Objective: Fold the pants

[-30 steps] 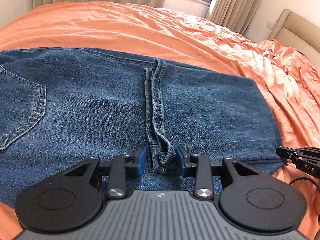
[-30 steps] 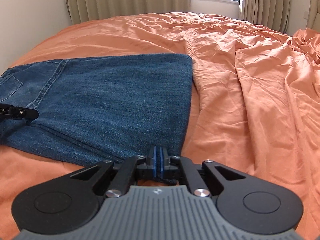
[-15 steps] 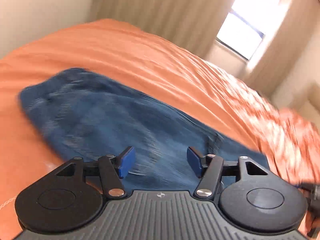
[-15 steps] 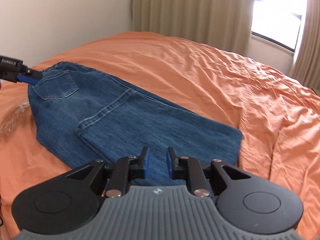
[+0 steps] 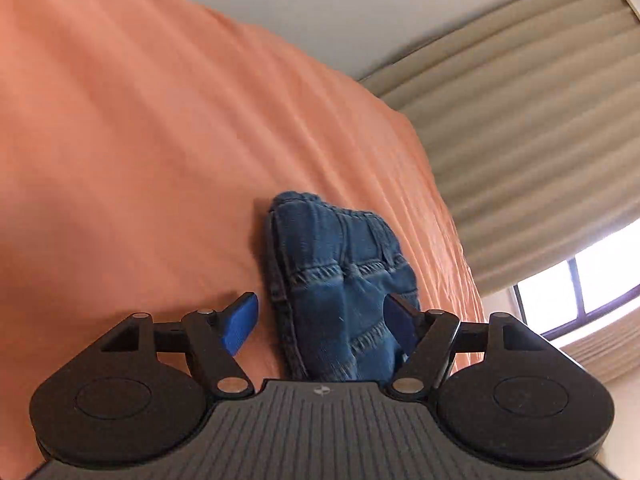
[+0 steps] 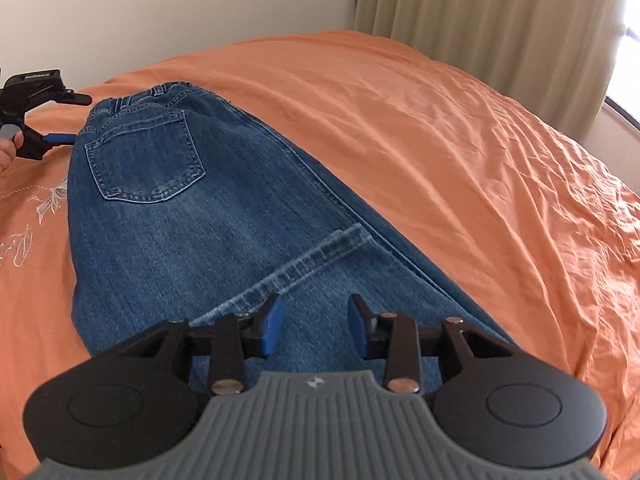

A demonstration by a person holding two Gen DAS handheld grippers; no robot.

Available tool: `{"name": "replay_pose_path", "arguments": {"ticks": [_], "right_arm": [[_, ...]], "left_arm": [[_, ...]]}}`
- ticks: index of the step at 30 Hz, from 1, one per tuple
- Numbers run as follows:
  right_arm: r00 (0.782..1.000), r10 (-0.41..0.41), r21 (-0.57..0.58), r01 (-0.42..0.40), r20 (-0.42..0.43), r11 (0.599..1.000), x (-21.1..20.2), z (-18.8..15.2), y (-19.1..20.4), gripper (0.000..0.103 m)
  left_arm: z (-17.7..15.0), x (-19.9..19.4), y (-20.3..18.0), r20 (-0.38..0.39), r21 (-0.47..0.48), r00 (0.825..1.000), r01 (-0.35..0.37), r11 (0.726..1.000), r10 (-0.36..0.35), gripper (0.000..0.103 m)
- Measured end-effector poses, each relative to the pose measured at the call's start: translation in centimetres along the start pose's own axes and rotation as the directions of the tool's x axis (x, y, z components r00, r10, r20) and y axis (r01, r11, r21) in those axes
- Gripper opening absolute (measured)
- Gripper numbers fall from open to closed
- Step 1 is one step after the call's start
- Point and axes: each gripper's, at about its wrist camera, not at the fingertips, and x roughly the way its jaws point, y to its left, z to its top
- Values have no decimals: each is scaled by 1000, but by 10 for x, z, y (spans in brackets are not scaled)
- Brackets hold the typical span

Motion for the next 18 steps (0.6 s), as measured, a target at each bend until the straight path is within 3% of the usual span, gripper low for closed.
{"name": "replay_pose_path", "arguments": {"ticks": [7,13,17,18], "right_arm": [[996,31,-132,-42,-81,990,56,26,-3,32],[983,85,-109,-103,-162,989,90,26,-6,33],[978,91,-87,-109,-189,990,103,23,-5,33],[978,92,-72,-107,-188,992,103,22,-6,33]], "left_arm": [[6,43,8,2,33,999,38,999,-38,83],[5,60,7,25,92,998,52,994,-54,82],[9,64,6,19,100,998,55,994,-57,75],[10,64,7,13,100,998,56,993,-58,70]]}}
